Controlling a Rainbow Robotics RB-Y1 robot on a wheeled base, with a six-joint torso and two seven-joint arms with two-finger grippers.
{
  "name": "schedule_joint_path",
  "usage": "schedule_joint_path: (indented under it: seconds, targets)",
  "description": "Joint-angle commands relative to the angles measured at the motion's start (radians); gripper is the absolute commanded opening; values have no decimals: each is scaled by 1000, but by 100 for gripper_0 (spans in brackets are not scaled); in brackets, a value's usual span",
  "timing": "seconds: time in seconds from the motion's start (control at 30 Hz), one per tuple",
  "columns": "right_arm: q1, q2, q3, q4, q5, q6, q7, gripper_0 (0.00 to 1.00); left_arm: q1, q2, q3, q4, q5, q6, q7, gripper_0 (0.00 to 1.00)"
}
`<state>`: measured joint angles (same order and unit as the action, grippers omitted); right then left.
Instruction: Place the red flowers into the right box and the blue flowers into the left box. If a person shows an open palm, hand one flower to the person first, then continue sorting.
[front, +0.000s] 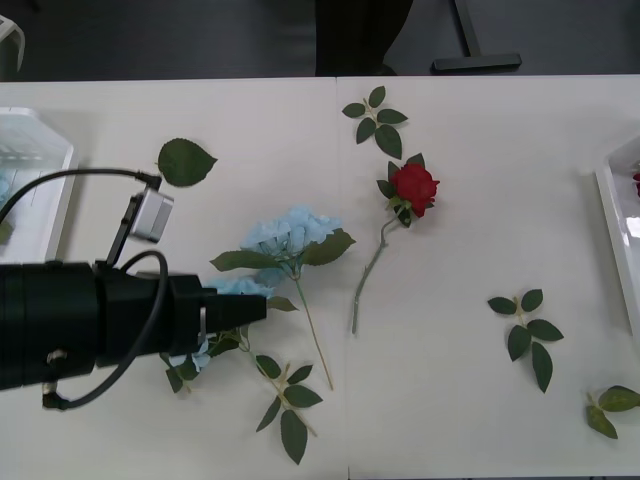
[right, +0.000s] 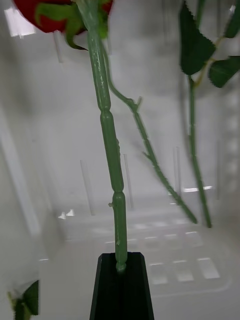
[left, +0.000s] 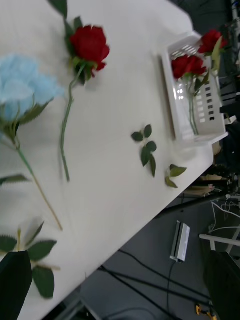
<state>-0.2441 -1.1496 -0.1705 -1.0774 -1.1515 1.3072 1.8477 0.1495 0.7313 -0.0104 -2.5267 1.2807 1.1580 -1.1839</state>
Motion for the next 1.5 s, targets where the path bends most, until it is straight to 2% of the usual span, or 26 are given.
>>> schedule_joint_path:
  seconds: [0.03, 0.13, 0.23, 0.43, 0.47, 0.53, 0.63, 0.7, 0.83, 1.07, 1.2, 1.33, 1.43, 1.5]
  targets:
    - [5, 56, -14, -2, 119, -77, 2, 0, 114, 45, 27, -91, -100, 72, 198, 100]
    - [3, 97, -12, 10, 200, -112, 1, 0, 157, 45, 15, -91, -149, 109, 333, 100]
    - [3, 133, -12, 10, 259, -147, 5, 0, 157, 42, -22, -91, -202, 135, 435, 100]
    - [8, 151, 28, 11, 357, -213, 19, 0, 110, 14, -177, -91, -423, 166, 596, 100]
    - [8, 151, 36, 11, 365, -221, 21, 11, 96, 3, -206, -91, -458, 173, 618, 100]
    - [5, 151, 36, 11, 361, -230, 25, 47, 51, -20, -279, -72, -557, 209, 649, 100]
    - [-1, 151, 36, 8, 352, -227, 39, 77, 2, -58, -370, -24, -678, 238, 699, 100]
    - [-4, 149, 36, 8, 346, -229, 53, 88, -22, -87, -410, 17, -730, 238, 733, 100]
    - [-12, 149, 16, 8, 334, -224, 128, 99, -62, -125, -464, 94, -805, 238, 733, 100]
    - [-46, 136, -50, -6, 187, -46, 240, 100, -139, -148, -522, 227, -902, 213, 664, 100]
    - [-80, 130, -50, -58, 62, 63, 212, 100, -176, -185, -545, 292, -939, 189, 669, 100]
    - [-118, 131, 8, -147, -65, 130, 85, 100, -228, -216, -566, 361, -980, 190, 672, 100]
    - [-124, 131, 49, -251, -109, 130, -73, 100, -248, -233, -577, 407, -1006, 183, 667, 100]
    - [-138, 134, 111, -366, -99, 118, -283, 100, -260, -237, -592, 444, -1031, 158, 661, 100]
